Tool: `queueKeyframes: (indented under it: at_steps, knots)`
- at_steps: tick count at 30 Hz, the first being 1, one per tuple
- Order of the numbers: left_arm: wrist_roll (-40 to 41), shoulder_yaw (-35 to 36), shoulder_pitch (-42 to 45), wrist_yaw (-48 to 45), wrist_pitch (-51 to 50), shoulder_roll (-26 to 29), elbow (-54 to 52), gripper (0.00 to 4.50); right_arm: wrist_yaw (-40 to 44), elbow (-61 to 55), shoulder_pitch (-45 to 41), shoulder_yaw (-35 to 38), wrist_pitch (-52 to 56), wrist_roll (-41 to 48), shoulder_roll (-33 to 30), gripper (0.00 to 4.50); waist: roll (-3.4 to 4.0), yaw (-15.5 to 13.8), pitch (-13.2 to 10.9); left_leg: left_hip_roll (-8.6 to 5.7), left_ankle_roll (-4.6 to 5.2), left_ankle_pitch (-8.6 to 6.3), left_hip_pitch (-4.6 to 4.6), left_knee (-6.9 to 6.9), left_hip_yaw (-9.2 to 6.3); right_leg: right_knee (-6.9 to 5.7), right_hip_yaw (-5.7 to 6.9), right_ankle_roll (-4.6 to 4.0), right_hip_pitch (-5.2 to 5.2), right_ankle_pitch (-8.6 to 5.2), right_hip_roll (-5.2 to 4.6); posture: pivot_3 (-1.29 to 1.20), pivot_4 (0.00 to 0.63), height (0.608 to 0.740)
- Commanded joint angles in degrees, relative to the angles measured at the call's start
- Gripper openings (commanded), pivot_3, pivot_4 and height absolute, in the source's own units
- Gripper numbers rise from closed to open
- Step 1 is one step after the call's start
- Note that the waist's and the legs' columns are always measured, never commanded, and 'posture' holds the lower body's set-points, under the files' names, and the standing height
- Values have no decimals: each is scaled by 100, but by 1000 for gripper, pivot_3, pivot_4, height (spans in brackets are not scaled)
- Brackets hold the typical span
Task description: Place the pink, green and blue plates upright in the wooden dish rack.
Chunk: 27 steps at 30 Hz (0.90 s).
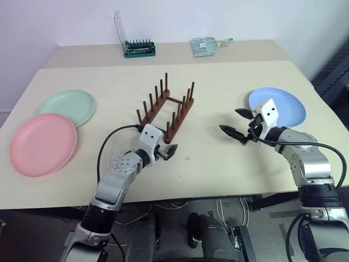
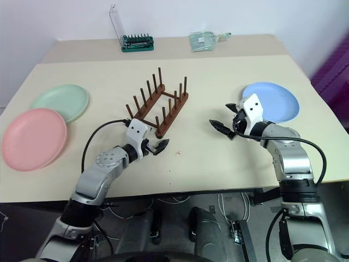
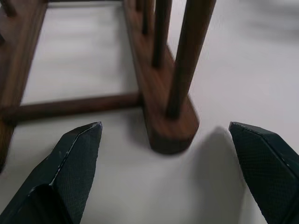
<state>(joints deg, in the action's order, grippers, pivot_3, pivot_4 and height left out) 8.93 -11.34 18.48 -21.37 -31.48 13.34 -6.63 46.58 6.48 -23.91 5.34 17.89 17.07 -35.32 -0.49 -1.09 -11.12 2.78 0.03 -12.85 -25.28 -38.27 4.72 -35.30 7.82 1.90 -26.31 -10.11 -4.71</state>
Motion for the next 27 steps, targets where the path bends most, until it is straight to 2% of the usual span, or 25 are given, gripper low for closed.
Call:
queueKeyframes:
  at_steps: [1,3,8,9,15,19,24,27]
  knots:
    - [-73,-71,83,-113,202,-66,261,4244,-31,-318,30,72,-30,15,-51,4488,1,6,0,0,0,0,0,0,0,0,0,0,0,0,0,0,150,730]
    - [-133,-107,176,-176,357,-76,419,3634,-45,-220,-34,30,-79,-18,-4,4500,1,15,1,0,0,0,0,0,-1,-1,-2,0,-1,0,-1,0,150,730]
    - [-264,-123,220,-361,517,53,533,1116,-52,-113,-117,-17,-155,-39,69,4500,1,4,1,-1,0,0,0,0,0,-1,-1,0,-1,0,-1,0,150,730]
    - [-290,-116,204,-399,530,93,526,796,-58,-120,-105,-24,-164,-45,77,4500,1,4,1,-1,0,0,0,0,0,-2,0,0,0,0,-1,0,150,730]
    - [-530,-116,295,-870,1127,656,644,771,-33,-128,32,-16,-238,-60,57,4500,2,37,1,2,0,0,0,2,0,-2,0,-1,-3,0,2,0,150,730]
    - [-424,-186,723,-1782,1760,1013,1126,771,21,-100,105,-57,-297,-150,-15,4500,2,31,1,3,0,0,-1,2,2,-3,0,-1,-6,0,3,0,150,730]
    - [-9,-165,1493,-3184,2275,1065,2110,771,116,-158,297,-45,-303,-250,-147,4500,2,-11,1,-1,0,0,-5,0,8,3,3,-1,-4,0,-3,0,150,730]
    - [-36,-217,1951,-3770,2660,966,2802,771,146,-288,448,-11,-271,-271,-206,4500,1,-19,0,-4,1,0,-7,0,15,4,1,0,-7,0,-4,0,150,730]
